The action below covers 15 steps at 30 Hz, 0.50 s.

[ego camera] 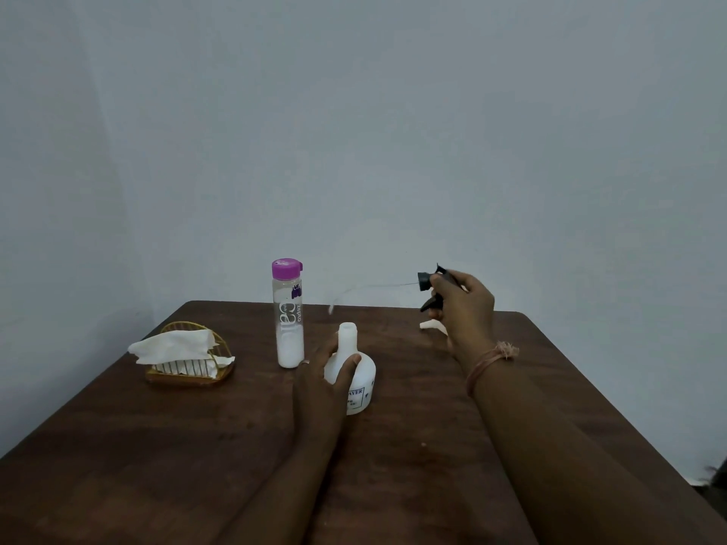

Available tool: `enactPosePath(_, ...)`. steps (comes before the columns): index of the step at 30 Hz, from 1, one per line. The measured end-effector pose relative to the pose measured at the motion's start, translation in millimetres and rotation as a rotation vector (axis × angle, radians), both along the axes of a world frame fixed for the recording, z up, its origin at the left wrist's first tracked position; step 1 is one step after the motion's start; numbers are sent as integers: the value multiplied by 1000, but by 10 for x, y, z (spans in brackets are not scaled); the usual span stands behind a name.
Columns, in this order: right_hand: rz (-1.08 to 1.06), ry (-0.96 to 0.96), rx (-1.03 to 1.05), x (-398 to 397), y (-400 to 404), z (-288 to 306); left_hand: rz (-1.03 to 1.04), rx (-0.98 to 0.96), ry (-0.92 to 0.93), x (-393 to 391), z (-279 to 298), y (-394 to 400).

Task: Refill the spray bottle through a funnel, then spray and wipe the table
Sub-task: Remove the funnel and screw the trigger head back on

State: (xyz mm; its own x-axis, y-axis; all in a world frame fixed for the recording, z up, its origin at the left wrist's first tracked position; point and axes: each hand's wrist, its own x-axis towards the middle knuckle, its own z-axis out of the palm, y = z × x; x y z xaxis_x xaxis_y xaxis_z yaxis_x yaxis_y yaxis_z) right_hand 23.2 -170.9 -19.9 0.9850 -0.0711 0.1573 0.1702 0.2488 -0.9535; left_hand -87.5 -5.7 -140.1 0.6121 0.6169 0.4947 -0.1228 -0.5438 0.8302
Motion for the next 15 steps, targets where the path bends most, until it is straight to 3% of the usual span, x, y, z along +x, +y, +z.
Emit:
enactPosePath(3,-72,-130,-6,-113,-22,52,4,5,-5,3,-5,-5)
enactPosePath(9,-131,-187,246,-165,0,317,7,14,15,7,-5,-22)
enactPosePath(15,-133,-314,161,-278,135,399,42,6,-2,13,-7,-4)
